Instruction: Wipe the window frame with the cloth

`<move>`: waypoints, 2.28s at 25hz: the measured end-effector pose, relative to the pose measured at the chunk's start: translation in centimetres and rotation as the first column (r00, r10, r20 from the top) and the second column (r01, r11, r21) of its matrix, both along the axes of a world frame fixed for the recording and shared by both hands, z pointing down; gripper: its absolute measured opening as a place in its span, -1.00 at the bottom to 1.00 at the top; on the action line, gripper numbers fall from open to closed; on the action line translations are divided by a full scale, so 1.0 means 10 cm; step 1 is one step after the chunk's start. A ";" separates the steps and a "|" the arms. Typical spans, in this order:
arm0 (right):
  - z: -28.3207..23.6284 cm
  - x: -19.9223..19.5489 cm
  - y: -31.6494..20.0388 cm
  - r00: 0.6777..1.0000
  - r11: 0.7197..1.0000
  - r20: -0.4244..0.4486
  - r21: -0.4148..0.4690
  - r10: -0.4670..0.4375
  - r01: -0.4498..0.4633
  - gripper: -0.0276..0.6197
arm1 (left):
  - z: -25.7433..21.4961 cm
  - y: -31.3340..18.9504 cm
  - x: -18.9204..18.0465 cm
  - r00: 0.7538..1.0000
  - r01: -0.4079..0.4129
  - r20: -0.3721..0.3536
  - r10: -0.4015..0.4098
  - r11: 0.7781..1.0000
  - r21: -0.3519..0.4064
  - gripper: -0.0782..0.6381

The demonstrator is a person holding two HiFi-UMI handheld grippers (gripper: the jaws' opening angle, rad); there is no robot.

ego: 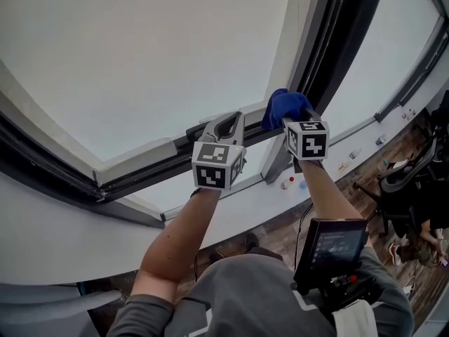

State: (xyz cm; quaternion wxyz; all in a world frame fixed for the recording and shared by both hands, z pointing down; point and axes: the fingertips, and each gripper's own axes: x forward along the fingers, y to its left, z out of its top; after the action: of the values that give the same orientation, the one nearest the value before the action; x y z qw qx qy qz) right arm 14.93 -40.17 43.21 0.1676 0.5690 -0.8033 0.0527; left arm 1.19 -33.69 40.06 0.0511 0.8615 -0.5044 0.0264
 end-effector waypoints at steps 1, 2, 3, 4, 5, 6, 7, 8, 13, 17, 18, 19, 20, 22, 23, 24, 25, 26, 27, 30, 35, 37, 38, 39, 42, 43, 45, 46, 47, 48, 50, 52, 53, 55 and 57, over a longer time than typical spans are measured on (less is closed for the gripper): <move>0.04 0.01 0.00 1.000 1.000 0.001 -0.009 0.006 -0.006 -0.45 | 0.02 0.01 -0.01 1.000 -0.001 0.004 0.001 1.000 -0.001 -0.75; 0.08 0.01 -0.01 1.000 1.000 0.002 -0.018 0.009 -0.009 -0.45 | 0.05 0.01 -0.01 1.000 -0.001 0.006 0.001 1.000 -0.006 -0.75; 0.12 0.01 -0.03 1.000 1.000 -0.001 -0.027 0.010 -0.010 -0.45 | 0.09 0.00 -0.01 1.000 0.001 0.007 -0.001 1.000 -0.013 -0.76; 0.17 0.01 -0.05 1.000 0.999 -0.007 -0.036 0.008 -0.009 -0.45 | 0.13 -0.01 -0.01 1.000 0.003 0.007 -0.003 1.000 -0.022 -0.76; 0.22 0.01 -0.09 1.000 0.999 -0.013 -0.046 0.007 -0.007 -0.45 | 0.17 -0.03 -0.01 1.000 0.005 0.008 -0.004 1.000 -0.030 -0.75; 0.28 0.02 -0.14 1.000 0.998 -0.018 -0.055 0.007 -0.008 -0.45 | 0.21 -0.05 0.01 1.000 0.005 0.011 -0.005 0.999 -0.035 -0.75; 0.34 0.03 -0.20 1.000 0.998 -0.020 -0.066 0.009 -0.011 -0.45 | 0.24 -0.08 0.02 1.000 0.006 0.015 -0.005 0.999 -0.040 -0.75; 0.41 0.04 -0.26 1.000 0.997 -0.020 -0.079 0.012 -0.014 -0.45 | 0.29 -0.12 0.03 1.000 0.007 0.021 -0.006 0.999 -0.045 -0.75; 0.81 0.08 -0.60 1.000 0.989 -0.024 -0.146 0.014 -0.018 -0.45 | 0.53 -0.37 0.07 0.998 0.029 0.053 -0.025 0.995 -0.091 -0.75; 1.02 0.16 -0.80 1.000 0.984 -0.022 -0.179 0.020 -0.024 -0.45 | 0.70 -0.53 0.17 0.997 0.044 0.070 -0.036 0.992 -0.120 -0.76; 1.07 0.17 -0.82 1.000 0.983 -0.017 -0.184 0.015 -0.018 -0.45 | 0.73 -0.56 0.18 0.997 0.050 0.067 -0.041 0.991 -0.125 -0.75; 1.10 0.17 -0.85 1.000 0.982 -0.012 -0.188 0.009 -0.011 -0.45 | 0.76 -0.59 0.19 0.997 0.054 0.063 -0.046 0.990 -0.129 -0.75; 1.12 0.17 -0.87 1.000 0.982 -0.007 -0.190 0.002 -0.003 -0.45 | 0.77 -0.61 0.21 0.997 0.058 0.060 -0.051 0.990 -0.132 -0.76; 1.14 0.15 -0.90 1.000 0.980 0.004 -0.197 -0.016 0.016 -0.45 | 0.79 -0.66 0.21 0.996 0.075 0.059 -0.068 0.988 -0.133 -0.75; 1.15 0.12 -0.91 1.000 0.979 0.009 -0.202 -0.029 0.030 -0.45 | 0.80 -0.67 0.19 0.995 0.089 0.060 -0.081 0.987 -0.135 -0.75; 1.17 0.07 -0.90 0.999 0.977 0.015 -0.208 -0.046 0.048 -0.45 | 0.81 -0.68 0.17 0.994 0.103 0.060 -0.095 0.985 -0.139 -0.76; 1.18 0.02 -0.89 0.998 0.974 0.021 -0.215 -0.067 0.070 -0.45 | 0.84 -0.68 0.14 0.992 0.116 0.062 -0.108 0.983 -0.145 -0.75; 1.19 -0.04 -0.87 0.996 0.971 0.026 -0.221 -0.089 0.093 -0.45 | 0.85 -0.68 0.10 0.991 0.128 0.067 -0.120 0.981 -0.148 -0.75; 1.20 -0.09 -0.85 0.994 0.968 0.027 -0.223 -0.109 0.112 -0.45 | 0.86 -0.67 0.06 0.989 0.142 0.072 -0.132 0.979 -0.149 -0.75; 1.20 -0.26 -0.82 0.988 0.965 0.015 -0.214 -0.154 0.153 -0.45 | 0.88 -0.60 -0.13 0.981 0.188 0.077 -0.178 0.971 -0.151 -0.75; 1.22 -0.64 -0.64 0.975 0.947 0.041 -0.235 -0.217 0.220 -0.45 | 0.82 -0.41 -0.56 0.962 0.270 0.075 -0.262 0.954 -0.132 -0.76; 1.22 -0.79 -0.57 0.971 0.941 0.045 -0.240 -0.234 0.237 -0.45 | 0.78 -0.33 -0.73 0.956 0.293 0.068 -0.286 0.948 -0.124 -0.76; 1.22 -0.86 -0.54 0.970 0.939 0.045 -0.242 -0.239 0.243 -0.45 | 0.76 -0.29 -0.81 0.953 0.301 0.073 -0.294 0.946 -0.118 -0.75; 1.22 -0.93 -0.51 0.968 0.937 0.047 -0.244 -0.246 0.250 -0.45 | 0.75 -0.25 -0.88 0.950 0.309 0.083 -0.301 0.945 -0.110 -0.76; 1.21 -1.16 -0.40 0.959 0.926 0.056 -0.252 -0.277 0.282 -0.45 | 0.72 -0.14 -1.09 0.941 0.334 0.094 -0.326 0.937 -0.097 -0.75; 1.21 -1.24 -0.37 0.956 0.921 0.059 -0.255 -0.289 0.294 -0.45 | 0.73 -0.10 -1.16 0.938 0.343 0.088 -0.335 0.934 -0.103 -0.75; 1.21 -1.39 -0.29 0.948 0.912 0.064 -0.262 -0.311 0.316 -0.45 | 0.71 -0.03 -1.31 0.931 0.365 0.075 -0.359 0.925 -0.108 -0.75; 1.21 -1.46 -0.25 0.945 0.907 0.067 -0.264 -0.321 0.327 -0.45 | 0.70 0.01 -1.38 0.927 0.375 0.071 -0.369 0.921 -0.107 -0.75; 1.22 -1.53 -0.23 0.942 0.904 0.068 -0.264 -0.329 0.335 -0.45 | 0.70 0.04 -1.44 0.923 0.384 0.068 -0.378 0.917 -0.108 -0.75; 1.22 -1.59 -0.20 0.939 0.902 0.069 -0.263 -0.336 0.343 -0.45 | 0.70 0.07 -1.50 0.921 0.389 0.064 -0.384 0.914 -0.110 -0.76; 1.22 -1.68 -0.16 0.937 0.899 0.072 -0.265 -0.341 0.348 -0.45 | 0.71 0.14 -1.61 0.917 0.398 0.058 -0.394 0.910 -0.115 -0.75; 1.22 -1.72 -0.13 0.940 0.901 0.079 -0.270 -0.332 0.341 -0.45 | 0.70 0.21 -1.70 0.912 0.410 0.050 -0.407 0.905 -0.112 -0.76; 1.22 -1.73 -0.13 0.941 0.901 0.083 -0.272 -0.328 0.338 -0.45 | 0.70 0.24 -1.75 0.909 0.418 0.045 -0.415 0.902 -0.112 -0.75; 1.22 -1.75 -0.13 0.940 0.900 0.088 -0.270 -0.330 0.342 -0.45 | 0.71 0.30 -1.83 0.902 0.432 0.037 -0.431 0.894 -0.119 -0.75; 1.21 -1.72 -0.15 0.940 0.901 0.099 -0.265 -0.328 0.343 -0.45 | 0.72 0.35 -1.87 0.899 0.437 0.034 -0.437 0.890 -0.126 -0.75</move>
State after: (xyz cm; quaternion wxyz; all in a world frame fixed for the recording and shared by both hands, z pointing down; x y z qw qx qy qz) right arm -2.24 -41.66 55.34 0.2313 0.3916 -0.8778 0.1503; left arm -17.54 -30.21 47.30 0.1105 0.7208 -0.6825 0.0490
